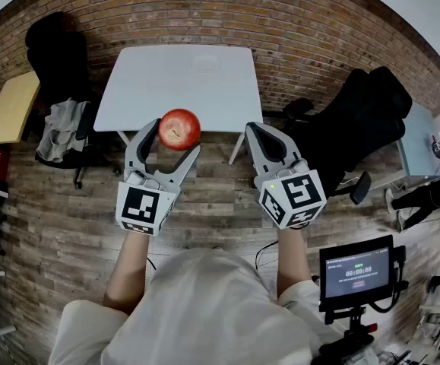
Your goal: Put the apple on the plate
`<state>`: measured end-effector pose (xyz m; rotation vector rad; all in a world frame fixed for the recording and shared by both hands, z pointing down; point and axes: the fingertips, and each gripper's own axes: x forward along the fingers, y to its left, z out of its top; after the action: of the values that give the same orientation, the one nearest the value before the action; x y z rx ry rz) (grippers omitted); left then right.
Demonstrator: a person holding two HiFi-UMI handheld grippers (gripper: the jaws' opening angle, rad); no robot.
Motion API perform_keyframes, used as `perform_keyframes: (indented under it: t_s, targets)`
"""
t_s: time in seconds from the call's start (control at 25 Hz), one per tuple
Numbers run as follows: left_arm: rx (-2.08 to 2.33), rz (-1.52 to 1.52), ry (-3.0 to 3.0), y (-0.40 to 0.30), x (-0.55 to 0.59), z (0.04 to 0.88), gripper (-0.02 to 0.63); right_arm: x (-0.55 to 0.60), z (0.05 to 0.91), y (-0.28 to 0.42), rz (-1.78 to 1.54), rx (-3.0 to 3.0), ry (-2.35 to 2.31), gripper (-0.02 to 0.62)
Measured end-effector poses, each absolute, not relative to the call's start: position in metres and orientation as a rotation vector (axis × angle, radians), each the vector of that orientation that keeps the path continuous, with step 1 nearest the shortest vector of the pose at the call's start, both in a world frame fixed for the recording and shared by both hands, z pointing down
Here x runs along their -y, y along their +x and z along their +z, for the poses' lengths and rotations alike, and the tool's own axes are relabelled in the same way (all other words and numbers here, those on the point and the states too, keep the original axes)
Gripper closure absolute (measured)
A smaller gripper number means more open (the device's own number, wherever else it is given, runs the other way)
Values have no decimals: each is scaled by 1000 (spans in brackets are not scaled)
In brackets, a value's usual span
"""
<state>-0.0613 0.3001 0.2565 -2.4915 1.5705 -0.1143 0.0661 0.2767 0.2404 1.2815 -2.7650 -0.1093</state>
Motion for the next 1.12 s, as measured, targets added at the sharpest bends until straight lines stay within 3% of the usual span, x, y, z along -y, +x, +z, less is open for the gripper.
perform_keyframes:
  t_s: [1.12]
  targets:
    - [-1634, -120, -2487, 1, -295, 274, 242, -275, 252, 138, 50, 2948, 1140, 592]
